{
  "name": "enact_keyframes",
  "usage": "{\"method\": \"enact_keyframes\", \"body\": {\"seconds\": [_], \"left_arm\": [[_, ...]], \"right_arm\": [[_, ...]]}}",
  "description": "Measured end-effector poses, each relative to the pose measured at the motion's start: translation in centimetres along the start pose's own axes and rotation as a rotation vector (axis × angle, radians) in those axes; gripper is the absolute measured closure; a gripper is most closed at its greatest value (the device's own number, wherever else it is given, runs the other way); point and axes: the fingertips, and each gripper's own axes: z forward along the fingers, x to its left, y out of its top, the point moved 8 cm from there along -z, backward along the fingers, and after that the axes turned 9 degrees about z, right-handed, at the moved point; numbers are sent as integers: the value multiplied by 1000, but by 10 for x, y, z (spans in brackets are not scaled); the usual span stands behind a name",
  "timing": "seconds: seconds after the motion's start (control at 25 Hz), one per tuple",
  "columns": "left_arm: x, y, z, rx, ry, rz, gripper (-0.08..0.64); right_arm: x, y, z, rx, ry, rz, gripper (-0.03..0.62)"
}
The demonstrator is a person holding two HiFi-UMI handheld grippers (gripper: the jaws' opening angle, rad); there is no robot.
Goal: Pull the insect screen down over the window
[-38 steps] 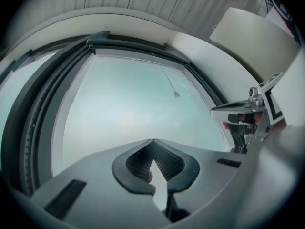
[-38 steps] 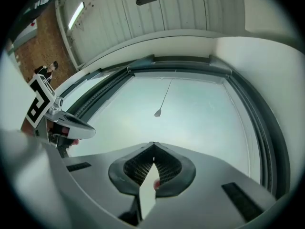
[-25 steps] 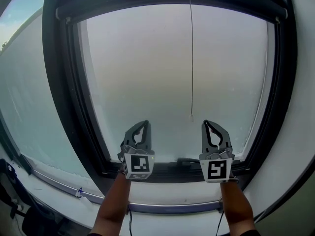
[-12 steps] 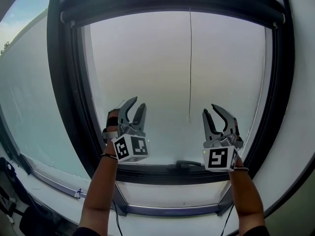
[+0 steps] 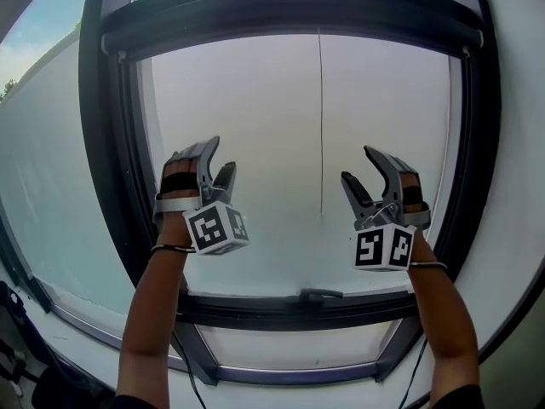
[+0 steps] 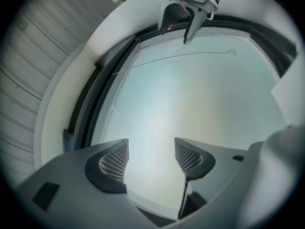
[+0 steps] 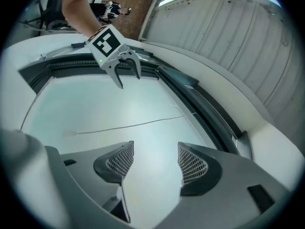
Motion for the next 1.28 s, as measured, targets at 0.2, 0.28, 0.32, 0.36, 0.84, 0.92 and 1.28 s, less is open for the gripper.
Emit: {"method": "enact_keyframes", "body": {"seconds": [0.2, 0.28, 0.32, 0.36, 0.84, 0.92, 1.28], "left_arm": [[53, -4, 19, 42, 66, 78, 235], [72, -1, 23, 56, 77, 103, 228], [81, 2, 25, 60, 82, 112, 222], [90, 5, 28, 63, 90, 121, 222], [157, 23, 77, 118, 103, 170, 222], [164, 25, 87, 133, 93, 177, 222], [168, 34, 109, 179, 62, 233, 222]], "right_arm": [[-31, 2, 23, 24, -13, -126, 307], [-46, 5, 33, 31, -20, -152, 302], [-54, 7, 38, 36, -25, -163, 302], [-62, 8, 44, 42, -31, -174, 301], [-140, 32, 109, 142, -73, -364, 299], [-147, 36, 118, 154, -92, -406, 299], [-166, 25, 143, 199, -129, -418, 299]]}}
